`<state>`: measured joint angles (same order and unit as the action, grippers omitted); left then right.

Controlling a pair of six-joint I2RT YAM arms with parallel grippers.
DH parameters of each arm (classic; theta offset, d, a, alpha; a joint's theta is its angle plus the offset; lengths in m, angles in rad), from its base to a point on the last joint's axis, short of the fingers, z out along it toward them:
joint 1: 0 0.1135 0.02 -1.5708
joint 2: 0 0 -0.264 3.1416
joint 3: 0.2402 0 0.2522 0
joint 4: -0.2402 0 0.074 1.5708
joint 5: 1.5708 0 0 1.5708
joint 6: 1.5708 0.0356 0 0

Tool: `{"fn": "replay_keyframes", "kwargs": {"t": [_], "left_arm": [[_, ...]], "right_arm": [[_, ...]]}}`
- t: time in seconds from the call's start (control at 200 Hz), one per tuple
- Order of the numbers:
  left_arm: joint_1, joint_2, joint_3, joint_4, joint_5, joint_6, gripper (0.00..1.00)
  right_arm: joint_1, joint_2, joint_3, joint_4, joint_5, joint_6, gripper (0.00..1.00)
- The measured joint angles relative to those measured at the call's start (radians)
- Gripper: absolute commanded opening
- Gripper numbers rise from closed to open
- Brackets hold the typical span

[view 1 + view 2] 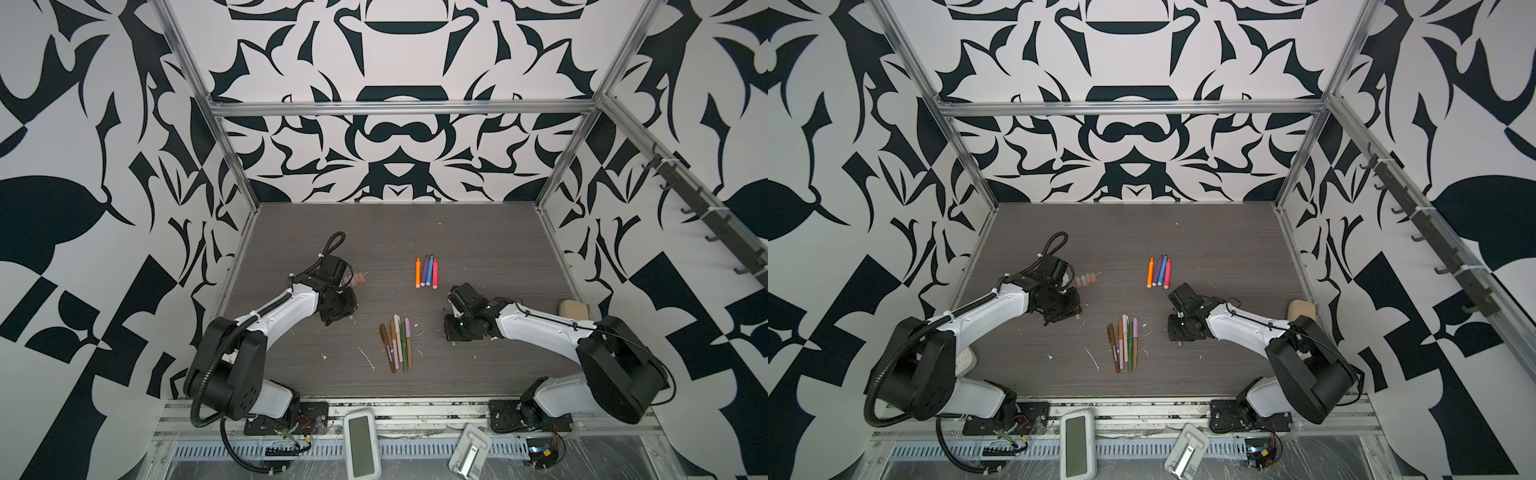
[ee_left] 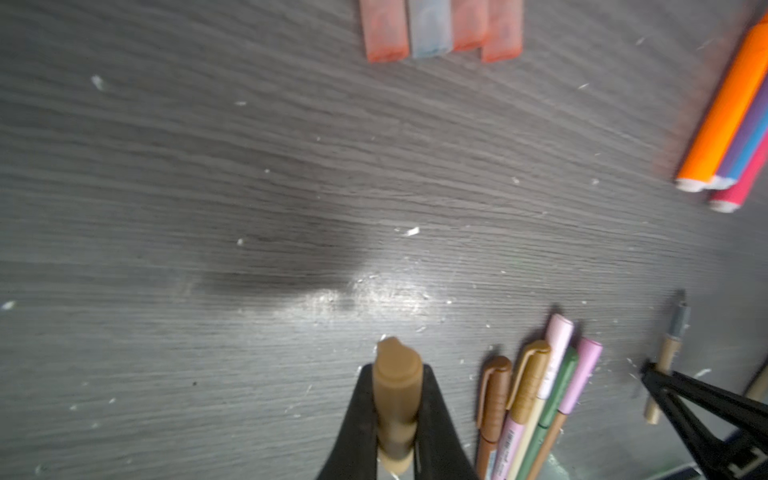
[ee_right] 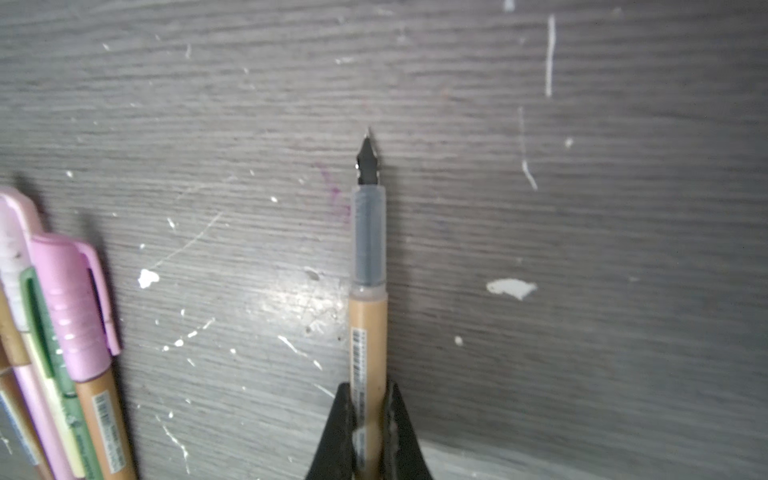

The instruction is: Open the pen caps

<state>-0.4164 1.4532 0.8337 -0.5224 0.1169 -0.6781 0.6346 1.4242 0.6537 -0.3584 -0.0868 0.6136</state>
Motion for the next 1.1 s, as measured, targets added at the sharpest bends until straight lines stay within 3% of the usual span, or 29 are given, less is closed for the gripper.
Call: {"fn": "replay_keyframes", "kwargs": {"t": [0.47, 0.615, 0.725, 0.945, 1.105], "left_arm": [[-0.018, 0.121, 0.003, -0.003, -0.009, 0.05, 0.0], [-0.018, 0.139, 0.023, -0.006, -0.008, 0.055, 0.02], [-0.018, 0.145, 0.039, -0.006, -0.008, 0.06, 0.03], [-0.018, 0.192, 0.09, -0.009, -0.018, 0.082, 0.04], [-0.019, 0.219, 0.112, -0.01, -0.021, 0.093, 0.28]], "right_arm": [[0.001, 0.07, 0.053, 0.055, 0.037, 0.013, 0.0], [0.001, 0.109, 0.095, 0.046, 0.061, 0.008, 0.36], [0.001, 0.103, 0.098, 0.046, 0.066, 0.009, 0.47], [0.008, -0.058, 0.003, 0.027, 0.063, 0.024, 0.43], [0.129, -0.205, -0.05, 0.01, 0.095, 0.098, 0.39]]}}
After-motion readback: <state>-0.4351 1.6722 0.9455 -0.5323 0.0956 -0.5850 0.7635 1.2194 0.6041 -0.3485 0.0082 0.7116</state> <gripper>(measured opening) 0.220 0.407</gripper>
